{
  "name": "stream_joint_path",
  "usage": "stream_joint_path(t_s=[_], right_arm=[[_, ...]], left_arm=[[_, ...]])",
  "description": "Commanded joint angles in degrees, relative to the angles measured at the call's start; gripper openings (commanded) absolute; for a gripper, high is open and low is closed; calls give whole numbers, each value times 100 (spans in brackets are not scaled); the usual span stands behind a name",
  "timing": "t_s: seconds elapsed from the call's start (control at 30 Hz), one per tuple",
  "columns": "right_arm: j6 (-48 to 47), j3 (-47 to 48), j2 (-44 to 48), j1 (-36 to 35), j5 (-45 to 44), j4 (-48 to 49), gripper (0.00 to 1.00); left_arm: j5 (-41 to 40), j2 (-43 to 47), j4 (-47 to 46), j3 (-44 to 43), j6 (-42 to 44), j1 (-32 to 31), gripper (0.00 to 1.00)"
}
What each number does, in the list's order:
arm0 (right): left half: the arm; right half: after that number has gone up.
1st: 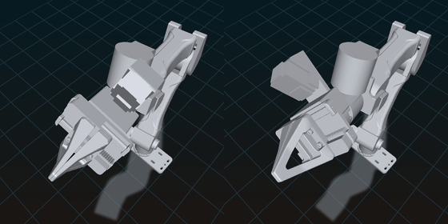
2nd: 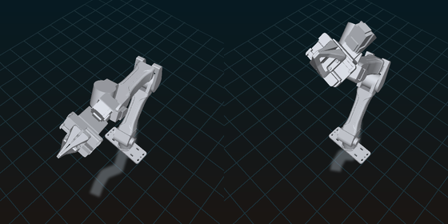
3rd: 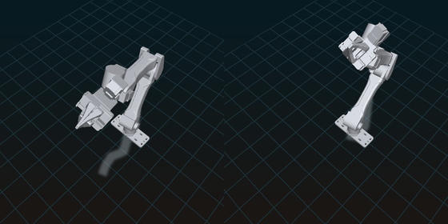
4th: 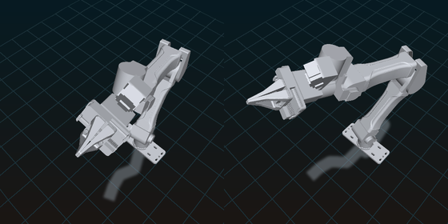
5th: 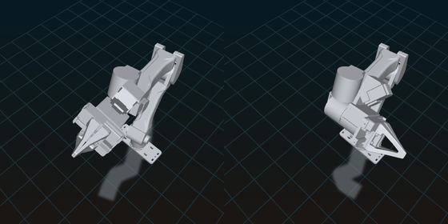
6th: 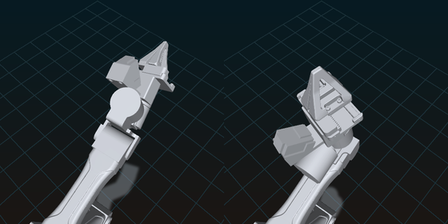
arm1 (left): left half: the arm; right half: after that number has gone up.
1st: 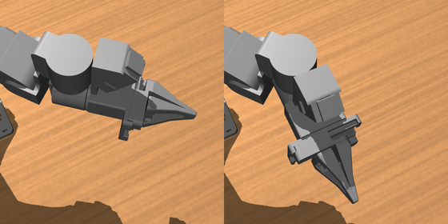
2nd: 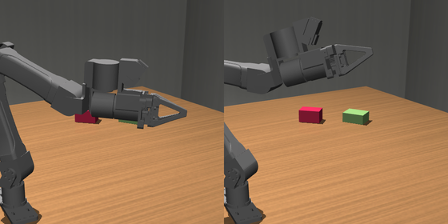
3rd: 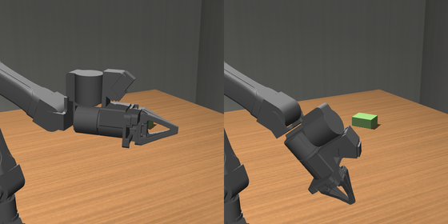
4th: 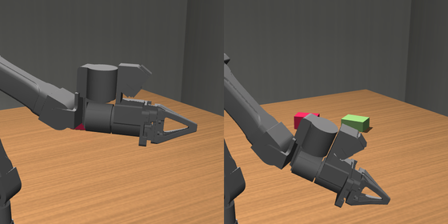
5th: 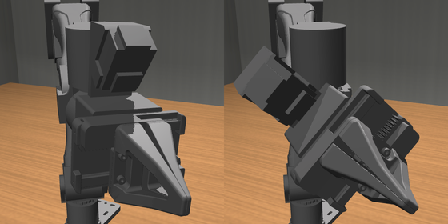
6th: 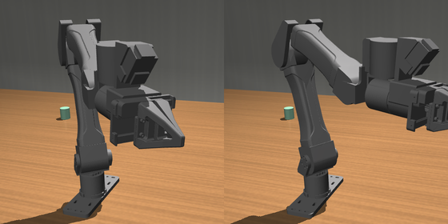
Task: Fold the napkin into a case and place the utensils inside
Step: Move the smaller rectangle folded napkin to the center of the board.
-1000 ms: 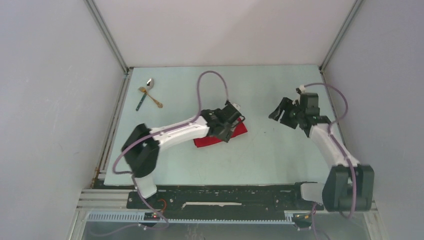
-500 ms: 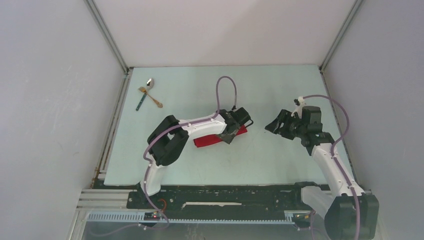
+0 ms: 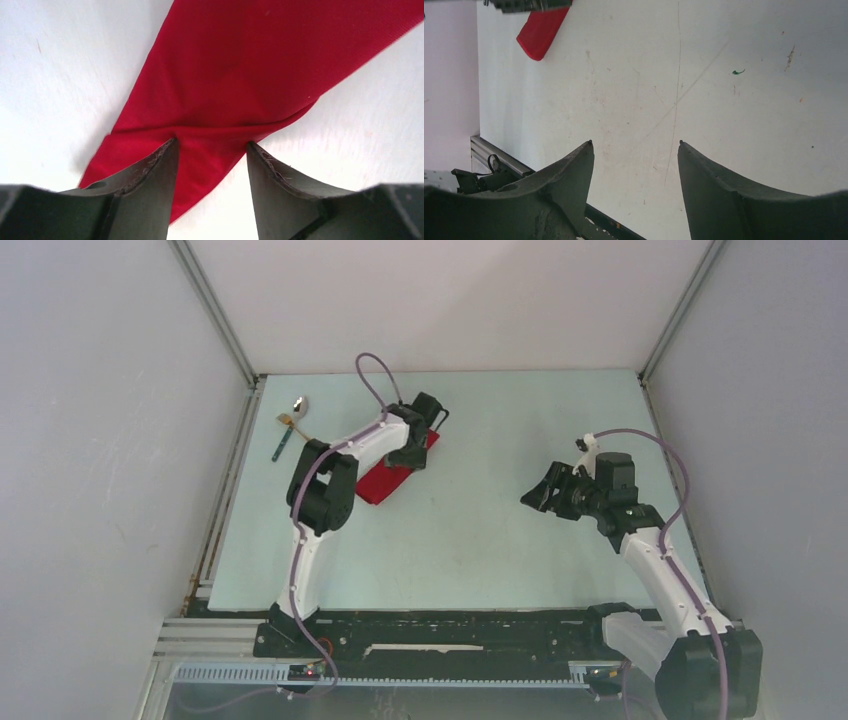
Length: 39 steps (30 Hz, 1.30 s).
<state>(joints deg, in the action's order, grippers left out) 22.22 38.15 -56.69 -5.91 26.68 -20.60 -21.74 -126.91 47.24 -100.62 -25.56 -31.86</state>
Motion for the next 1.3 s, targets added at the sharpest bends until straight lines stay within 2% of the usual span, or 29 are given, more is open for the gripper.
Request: stream_joint_path(t_s=[0.0,0.07,0.13,0.4,0.57,0.83,1.03,1.27], right_arm=[[-130,26,14,-51,110,170,70],[-133,25,-19,-50,130,182,70],[-145,40,-71,-57,143,190,70],[-178,68,-180,-67,140,184,70],[-197,78,-187,-68,94,146,69],[-221,148,-204,-77,49,86,69],[-244,149,-208,-115,23,55,69],[-259,150,-279,-307,-17,56,70]], left_arm=[[687,-503,129,-895,-447,575,60],[854,-722,195,-1242,-556,802,60],[1024,-917,297,-1581,-607,992,55],[1390,-1295,402,-2492,-761,1583,59],[1916,-1587,290,-2805,-1237,1987,60],[1787,-1453,-149,-2673,-2079,2333,61],[1738,-846,-467,-2372,-1931,2255,64],[2094,693,-1354,-759,-1581,2047,69]])
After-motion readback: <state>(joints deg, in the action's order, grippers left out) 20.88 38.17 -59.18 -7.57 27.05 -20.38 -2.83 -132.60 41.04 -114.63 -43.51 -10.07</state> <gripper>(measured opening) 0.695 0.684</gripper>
